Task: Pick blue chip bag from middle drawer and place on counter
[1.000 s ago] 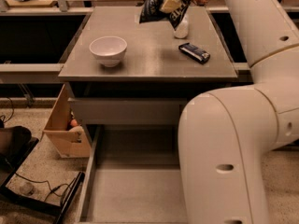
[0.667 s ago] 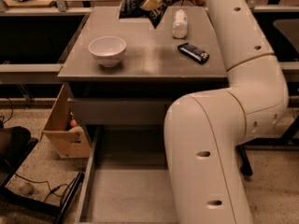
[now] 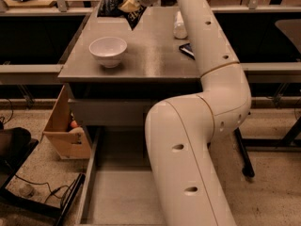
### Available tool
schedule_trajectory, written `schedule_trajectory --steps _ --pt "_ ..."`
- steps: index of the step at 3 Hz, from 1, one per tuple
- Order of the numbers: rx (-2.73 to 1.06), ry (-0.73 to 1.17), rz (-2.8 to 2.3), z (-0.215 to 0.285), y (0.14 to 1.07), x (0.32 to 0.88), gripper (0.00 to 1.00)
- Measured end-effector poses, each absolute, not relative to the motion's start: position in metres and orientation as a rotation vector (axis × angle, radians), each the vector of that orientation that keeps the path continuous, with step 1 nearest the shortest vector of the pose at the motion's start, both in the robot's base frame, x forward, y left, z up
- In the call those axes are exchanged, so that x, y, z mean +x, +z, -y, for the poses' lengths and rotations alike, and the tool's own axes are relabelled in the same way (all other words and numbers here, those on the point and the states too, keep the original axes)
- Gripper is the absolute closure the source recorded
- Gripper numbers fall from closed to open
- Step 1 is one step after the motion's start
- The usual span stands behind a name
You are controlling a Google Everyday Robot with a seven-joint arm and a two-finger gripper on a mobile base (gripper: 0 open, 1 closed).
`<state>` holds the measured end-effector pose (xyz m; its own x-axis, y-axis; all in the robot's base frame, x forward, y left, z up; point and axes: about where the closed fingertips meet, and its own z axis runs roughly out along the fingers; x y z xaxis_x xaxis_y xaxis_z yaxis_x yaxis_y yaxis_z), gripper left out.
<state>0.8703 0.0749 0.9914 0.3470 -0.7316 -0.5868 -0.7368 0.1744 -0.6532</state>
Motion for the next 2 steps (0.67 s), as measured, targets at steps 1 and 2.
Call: schedule_trajectory --steps 1,2 --pt "-1.527 -0.041 -1.459 -0.095 0.965 0.892 1.0" --pt "-1.479 -0.113 -1.595 -0.092 0.936 0.913 1.0"
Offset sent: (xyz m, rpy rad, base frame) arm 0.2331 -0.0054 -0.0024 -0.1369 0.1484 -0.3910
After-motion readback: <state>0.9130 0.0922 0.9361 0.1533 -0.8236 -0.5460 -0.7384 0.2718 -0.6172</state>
